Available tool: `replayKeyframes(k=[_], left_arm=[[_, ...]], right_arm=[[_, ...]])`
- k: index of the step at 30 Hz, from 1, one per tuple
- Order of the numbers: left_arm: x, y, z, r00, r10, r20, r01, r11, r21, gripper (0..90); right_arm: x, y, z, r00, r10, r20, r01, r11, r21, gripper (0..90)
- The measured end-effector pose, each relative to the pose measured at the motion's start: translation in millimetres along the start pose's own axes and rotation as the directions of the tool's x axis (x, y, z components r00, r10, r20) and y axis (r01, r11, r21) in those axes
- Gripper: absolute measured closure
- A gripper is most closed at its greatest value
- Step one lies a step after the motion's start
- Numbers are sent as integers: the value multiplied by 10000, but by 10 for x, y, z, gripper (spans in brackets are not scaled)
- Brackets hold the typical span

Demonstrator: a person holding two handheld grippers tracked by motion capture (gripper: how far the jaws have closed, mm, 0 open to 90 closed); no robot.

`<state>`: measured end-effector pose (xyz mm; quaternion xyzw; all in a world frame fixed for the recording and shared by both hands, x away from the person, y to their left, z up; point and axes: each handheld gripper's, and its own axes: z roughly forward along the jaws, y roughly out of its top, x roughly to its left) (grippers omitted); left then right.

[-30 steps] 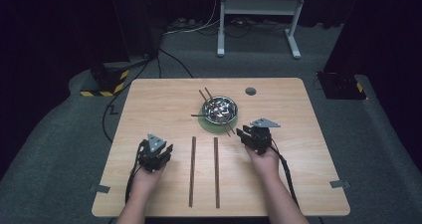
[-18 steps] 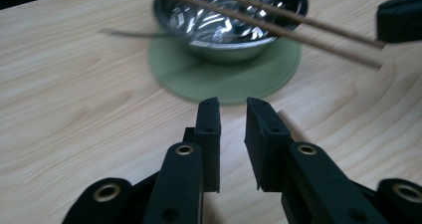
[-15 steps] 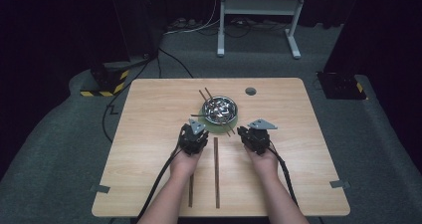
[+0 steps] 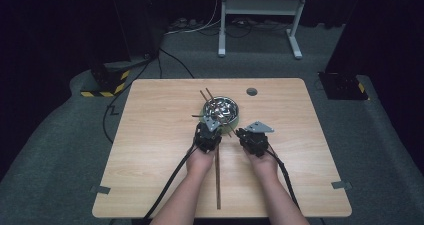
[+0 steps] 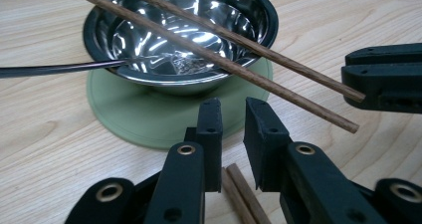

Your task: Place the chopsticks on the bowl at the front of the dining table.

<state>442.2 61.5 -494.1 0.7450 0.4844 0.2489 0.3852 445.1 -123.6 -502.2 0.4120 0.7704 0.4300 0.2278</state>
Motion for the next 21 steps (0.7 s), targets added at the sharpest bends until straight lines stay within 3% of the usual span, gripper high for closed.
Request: replayKeyframes(k=[6, 11, 21], left_arm=[[-39, -4, 26, 10000, 6, 91, -6, 10000, -12, 759], [-50, -16, 20, 9999, 77, 87, -77, 10000, 51, 754], [-52, -13, -10, 9998, 104, 152, -105, 9999, 68, 743]], right_arm=[[31, 6, -18, 9998, -72, -204, 70, 10000, -63, 777], [98, 12, -21, 9980, -486, -394, 483, 9988, -89, 777], [153, 10, -12, 9961, -620, -625, 617, 9981, -72, 778]])
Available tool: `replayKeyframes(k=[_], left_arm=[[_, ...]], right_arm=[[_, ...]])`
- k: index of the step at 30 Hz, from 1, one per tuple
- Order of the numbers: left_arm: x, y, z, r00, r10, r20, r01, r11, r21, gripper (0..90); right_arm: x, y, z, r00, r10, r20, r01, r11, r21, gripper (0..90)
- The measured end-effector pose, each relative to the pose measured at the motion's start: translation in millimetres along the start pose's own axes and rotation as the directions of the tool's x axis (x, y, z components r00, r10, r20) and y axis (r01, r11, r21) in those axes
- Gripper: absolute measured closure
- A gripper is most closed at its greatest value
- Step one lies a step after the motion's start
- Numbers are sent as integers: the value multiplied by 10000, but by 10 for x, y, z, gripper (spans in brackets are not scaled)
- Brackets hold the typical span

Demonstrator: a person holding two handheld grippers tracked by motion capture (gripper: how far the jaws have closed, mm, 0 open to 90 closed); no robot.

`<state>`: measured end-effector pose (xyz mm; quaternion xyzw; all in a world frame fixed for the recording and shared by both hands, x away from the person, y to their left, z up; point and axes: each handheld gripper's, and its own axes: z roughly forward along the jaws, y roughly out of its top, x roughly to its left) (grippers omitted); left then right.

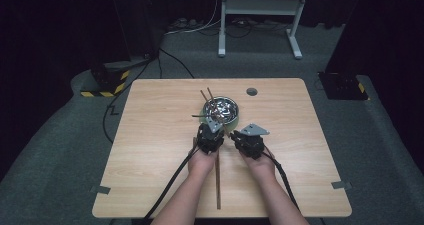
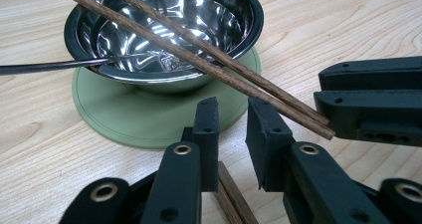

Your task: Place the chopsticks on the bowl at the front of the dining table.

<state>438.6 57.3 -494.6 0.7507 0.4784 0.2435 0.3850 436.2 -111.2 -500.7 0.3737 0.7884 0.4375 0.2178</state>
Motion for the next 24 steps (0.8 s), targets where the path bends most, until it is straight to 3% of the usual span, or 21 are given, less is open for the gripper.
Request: replayKeyframes(k=[3, 24], left_arm=[[8, -1, -2, 9998, -179, 67, 179, 9998, -2, 742], [54, -13, -29, 9999, -154, 30, 154, 9999, 31, 739]], right_arm=[[18, -1, 3, 10000, -67, 29, 67, 10000, -31, 778], [91, 1, 21, 9991, -402, -141, 401, 9992, -18, 769]])
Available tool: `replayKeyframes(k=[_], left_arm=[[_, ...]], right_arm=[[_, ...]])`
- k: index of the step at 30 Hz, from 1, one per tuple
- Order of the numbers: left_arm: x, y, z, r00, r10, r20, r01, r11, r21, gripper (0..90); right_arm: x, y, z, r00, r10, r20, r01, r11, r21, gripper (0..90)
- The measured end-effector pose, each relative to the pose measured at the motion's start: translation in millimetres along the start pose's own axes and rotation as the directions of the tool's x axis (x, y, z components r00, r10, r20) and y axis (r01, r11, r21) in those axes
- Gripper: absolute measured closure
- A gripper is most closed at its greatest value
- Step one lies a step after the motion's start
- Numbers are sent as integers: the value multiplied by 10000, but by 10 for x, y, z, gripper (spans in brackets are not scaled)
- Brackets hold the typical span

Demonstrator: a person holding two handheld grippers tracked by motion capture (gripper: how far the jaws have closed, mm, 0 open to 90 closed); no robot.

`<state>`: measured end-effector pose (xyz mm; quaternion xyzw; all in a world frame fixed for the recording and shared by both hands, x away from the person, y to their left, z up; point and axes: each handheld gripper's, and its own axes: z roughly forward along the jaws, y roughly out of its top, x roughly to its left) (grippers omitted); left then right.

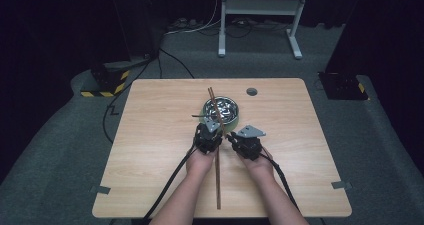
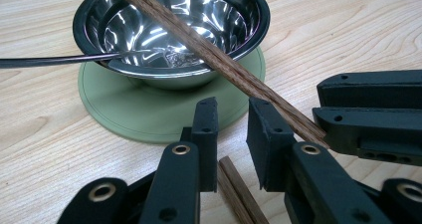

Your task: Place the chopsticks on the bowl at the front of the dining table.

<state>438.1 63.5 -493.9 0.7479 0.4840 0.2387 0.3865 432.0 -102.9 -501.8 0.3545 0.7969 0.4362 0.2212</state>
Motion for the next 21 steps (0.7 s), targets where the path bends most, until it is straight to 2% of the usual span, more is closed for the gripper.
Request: replayKeyframes(k=[4, 6, 13, 21], left_arm=[[13, -2, 1, 10000, 11, 37, -11, 10000, -28, 738], [19, -3, -3, 10000, 56, 33, -56, 10000, -6, 737], [32, -5, -6, 9999, 142, 82, -142, 9999, 21, 737], [45, -4, -6, 9996, 232, 168, -233, 9997, 36, 737]], right_arm=[[9, 1, -2, 10000, -25, -58, 26, 10000, 30, 769], [20, 2, 4, 9998, -210, -54, 210, 9998, 18, 769], [45, 5, 7, 9992, -394, -61, 394, 9992, 18, 769], [65, 2, 10, 9994, -352, -41, 352, 9994, 53, 769]])
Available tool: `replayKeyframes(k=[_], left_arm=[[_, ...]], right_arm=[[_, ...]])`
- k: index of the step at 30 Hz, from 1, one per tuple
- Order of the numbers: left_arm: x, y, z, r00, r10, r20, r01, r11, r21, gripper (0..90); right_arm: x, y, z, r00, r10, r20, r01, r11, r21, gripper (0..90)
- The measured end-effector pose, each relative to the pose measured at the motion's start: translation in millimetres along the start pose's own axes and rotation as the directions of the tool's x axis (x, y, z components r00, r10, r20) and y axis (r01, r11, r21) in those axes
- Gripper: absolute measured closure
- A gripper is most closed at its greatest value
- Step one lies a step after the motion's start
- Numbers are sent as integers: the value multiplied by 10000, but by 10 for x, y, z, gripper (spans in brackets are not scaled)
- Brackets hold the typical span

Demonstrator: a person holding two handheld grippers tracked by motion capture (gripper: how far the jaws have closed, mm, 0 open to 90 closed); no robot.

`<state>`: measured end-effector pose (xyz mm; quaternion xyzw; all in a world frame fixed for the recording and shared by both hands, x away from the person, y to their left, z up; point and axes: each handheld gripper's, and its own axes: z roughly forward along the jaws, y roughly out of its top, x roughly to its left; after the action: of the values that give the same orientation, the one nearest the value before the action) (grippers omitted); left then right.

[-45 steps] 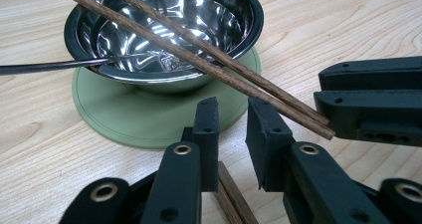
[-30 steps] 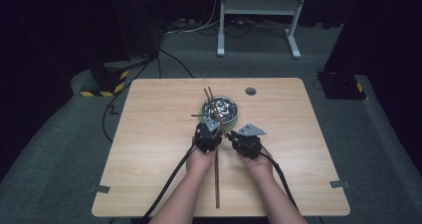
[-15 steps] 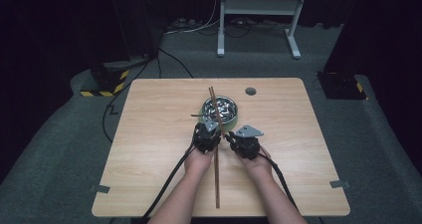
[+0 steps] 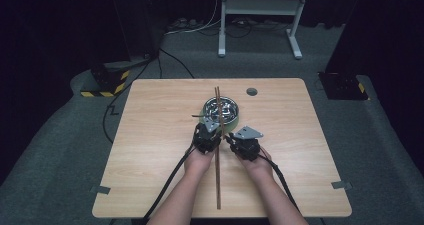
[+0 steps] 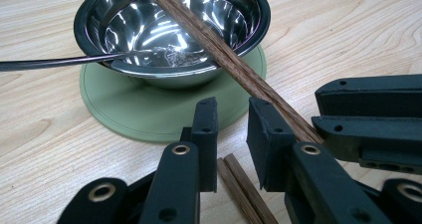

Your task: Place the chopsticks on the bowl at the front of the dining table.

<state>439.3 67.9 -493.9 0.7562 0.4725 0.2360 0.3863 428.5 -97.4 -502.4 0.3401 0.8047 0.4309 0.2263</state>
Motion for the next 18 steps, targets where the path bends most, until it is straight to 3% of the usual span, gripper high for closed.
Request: replayKeyframes(k=[18], left_arm=[[29, 6, -4, 9998, 187, 58, -188, 9998, 92, 731]], right_arm=[[17, 5, 6, 9995, -303, -22, 303, 9995, -17, 769]])
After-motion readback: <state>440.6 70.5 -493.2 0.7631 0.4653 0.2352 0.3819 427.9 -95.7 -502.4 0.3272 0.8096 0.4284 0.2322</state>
